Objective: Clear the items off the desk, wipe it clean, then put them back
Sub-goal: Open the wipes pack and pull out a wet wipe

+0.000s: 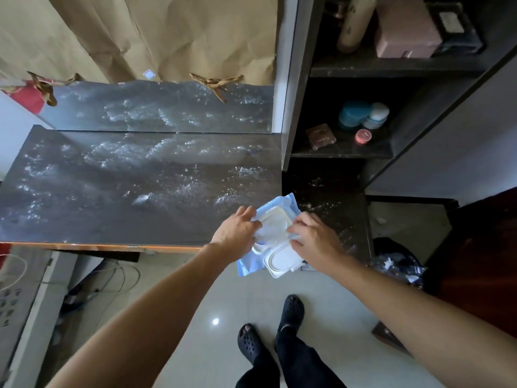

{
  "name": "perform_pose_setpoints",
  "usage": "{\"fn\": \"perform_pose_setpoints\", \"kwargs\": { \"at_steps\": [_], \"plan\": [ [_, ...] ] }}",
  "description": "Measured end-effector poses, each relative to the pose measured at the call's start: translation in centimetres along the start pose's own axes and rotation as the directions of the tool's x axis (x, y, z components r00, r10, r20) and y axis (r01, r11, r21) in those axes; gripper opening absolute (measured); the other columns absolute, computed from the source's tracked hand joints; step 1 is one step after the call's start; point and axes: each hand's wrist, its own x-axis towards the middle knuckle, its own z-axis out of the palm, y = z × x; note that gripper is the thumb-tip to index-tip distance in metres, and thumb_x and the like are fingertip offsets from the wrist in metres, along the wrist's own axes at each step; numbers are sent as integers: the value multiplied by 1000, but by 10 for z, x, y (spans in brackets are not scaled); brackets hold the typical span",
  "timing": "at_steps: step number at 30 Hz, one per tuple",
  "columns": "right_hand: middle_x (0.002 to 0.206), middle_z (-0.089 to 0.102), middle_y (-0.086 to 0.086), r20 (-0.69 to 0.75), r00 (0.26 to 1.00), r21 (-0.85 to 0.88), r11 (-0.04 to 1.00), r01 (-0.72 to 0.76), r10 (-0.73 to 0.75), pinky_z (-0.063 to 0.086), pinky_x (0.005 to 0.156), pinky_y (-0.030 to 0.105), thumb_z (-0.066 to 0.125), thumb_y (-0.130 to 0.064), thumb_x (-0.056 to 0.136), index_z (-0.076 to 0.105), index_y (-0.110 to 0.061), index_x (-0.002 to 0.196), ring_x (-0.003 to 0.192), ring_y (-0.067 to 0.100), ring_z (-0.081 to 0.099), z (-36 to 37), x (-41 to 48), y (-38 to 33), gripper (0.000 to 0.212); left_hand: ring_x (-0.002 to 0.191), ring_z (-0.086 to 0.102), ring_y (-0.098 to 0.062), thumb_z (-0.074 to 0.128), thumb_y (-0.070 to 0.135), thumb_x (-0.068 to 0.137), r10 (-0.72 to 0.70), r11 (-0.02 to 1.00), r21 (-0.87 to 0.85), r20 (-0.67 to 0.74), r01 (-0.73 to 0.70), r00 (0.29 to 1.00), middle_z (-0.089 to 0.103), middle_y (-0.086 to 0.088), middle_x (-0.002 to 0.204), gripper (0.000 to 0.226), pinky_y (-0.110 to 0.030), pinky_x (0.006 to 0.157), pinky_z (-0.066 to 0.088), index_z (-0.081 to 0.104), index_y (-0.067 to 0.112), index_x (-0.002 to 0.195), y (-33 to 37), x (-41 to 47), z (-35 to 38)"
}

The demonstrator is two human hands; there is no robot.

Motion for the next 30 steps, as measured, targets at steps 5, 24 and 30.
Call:
{"fn": "perform_pose_setpoints", "kwargs": {
  "at_steps": [5,24,30],
  "plan": [
    [104,59,0,-39,999,-53,999,0,-2,52,78,37,71,-36,72,72,-18,94,108,22,52,15,11,-20,28,78,60,-31,77,4,67,-68,992,-111,-56,61,996,62,-10,86,11,-35,60,55,72,10,74,-11,2,-1],
    [67,60,5,-146,989,-115,993,9,-26,32,48,27,68,-9,76,57,-12,67,64,28,59,30,32,-43,14,86,61,-28,73,16,76,-528,758,-449,3,473,849,67,-8,94,15,-26,73,39,72,13,90,-18,-8,14],
    [81,67,9,-237,908,234,928,-291,344,42,63,36,55,-23,91,59,-11,87,76,34,60,10,34,-5,14,98,54,-26,67,17,81,-494,826,-333,-39,455,869,60,-5,102,17,-33,80,44,70,16,98,-9,-5,11]
  ]
}}
